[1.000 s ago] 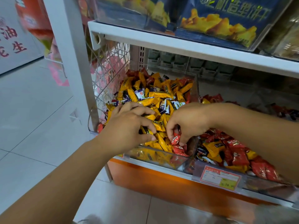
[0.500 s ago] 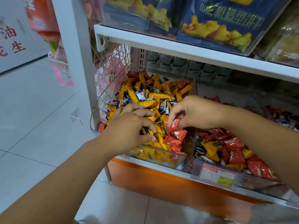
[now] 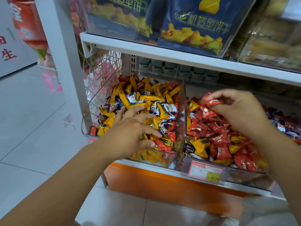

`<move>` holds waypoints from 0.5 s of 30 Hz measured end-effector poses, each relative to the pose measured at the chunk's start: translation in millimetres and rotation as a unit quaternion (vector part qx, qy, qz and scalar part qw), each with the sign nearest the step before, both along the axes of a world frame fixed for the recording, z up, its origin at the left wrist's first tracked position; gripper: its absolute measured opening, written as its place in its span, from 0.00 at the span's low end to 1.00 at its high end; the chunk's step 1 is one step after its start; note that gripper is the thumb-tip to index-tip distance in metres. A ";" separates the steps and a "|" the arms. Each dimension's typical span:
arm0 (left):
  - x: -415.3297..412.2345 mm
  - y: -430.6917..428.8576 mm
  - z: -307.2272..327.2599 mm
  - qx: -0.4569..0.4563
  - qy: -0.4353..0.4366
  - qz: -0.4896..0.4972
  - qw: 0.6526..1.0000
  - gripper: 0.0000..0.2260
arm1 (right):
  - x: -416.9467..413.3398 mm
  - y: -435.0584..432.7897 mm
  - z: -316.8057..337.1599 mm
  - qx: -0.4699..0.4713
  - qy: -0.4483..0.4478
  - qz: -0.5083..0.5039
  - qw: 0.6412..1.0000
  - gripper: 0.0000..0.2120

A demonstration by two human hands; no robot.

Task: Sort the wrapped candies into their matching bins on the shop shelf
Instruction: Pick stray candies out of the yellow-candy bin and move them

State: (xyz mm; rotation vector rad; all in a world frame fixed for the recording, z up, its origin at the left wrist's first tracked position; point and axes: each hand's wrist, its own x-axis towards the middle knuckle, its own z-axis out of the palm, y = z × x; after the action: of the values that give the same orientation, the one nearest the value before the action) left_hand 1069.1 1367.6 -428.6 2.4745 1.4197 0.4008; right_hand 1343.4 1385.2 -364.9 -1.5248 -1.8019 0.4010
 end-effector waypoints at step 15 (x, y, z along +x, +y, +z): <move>10.8 8.3 5.8 0.023 -0.007 0.020 0.999 0.08 | -18.7 -13.6 1.6 -0.003 -0.202 0.122 0.972 0.16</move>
State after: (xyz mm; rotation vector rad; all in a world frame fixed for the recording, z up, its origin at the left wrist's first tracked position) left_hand 1079.9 1375.9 -422.8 2.4784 1.4739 0.4630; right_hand 1324.8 1371.6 -363.3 -1.4695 -2.3195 0.2205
